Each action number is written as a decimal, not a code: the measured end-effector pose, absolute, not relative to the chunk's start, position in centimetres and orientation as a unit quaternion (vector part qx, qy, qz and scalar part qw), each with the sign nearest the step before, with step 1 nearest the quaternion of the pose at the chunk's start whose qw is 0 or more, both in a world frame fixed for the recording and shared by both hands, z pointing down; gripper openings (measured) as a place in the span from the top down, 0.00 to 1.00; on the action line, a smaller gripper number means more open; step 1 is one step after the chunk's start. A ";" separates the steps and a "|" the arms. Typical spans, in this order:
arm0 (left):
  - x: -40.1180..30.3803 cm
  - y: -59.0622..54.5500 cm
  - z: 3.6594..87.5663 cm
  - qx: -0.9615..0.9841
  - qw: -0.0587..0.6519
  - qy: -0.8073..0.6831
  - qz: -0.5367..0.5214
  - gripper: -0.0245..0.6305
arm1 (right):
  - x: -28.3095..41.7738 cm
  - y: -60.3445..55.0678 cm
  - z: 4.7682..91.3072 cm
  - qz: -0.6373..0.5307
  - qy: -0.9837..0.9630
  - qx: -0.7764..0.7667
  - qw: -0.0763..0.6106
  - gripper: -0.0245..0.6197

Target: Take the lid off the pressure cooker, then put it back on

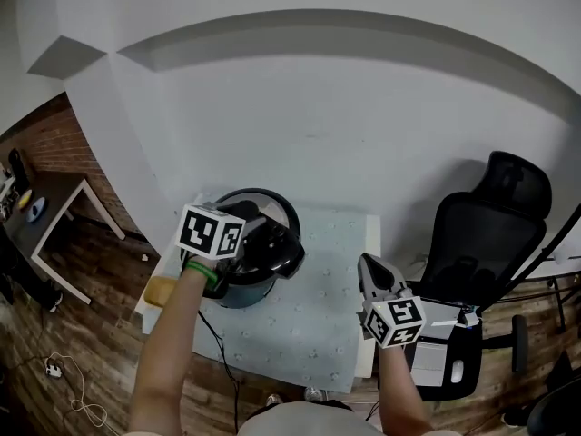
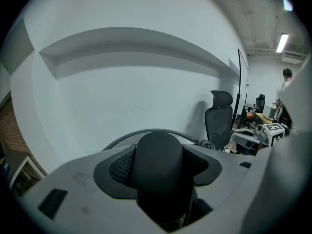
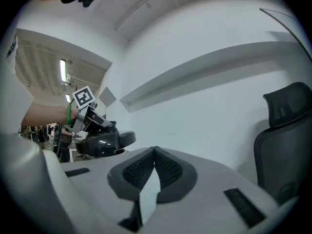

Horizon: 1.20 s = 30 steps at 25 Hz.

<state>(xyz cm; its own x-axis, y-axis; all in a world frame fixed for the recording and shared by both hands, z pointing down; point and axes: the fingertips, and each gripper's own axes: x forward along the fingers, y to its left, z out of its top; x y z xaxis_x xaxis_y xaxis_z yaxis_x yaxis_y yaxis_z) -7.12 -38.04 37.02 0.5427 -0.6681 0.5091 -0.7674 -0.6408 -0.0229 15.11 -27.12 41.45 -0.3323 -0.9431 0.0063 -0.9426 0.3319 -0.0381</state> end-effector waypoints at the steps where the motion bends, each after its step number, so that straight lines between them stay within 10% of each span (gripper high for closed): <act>1: -8.0 -38.4 37.1 0.870 0.103 -0.415 0.245 0.54 | 14.7 -27.3 41.4 -0.017 0.817 -0.576 0.008 0.96; 30: -14.8 -42.7 43.2 0.869 0.126 -0.380 0.292 0.54 | 5.3 -30.5 42.6 -0.008 0.823 -0.568 -0.024 0.96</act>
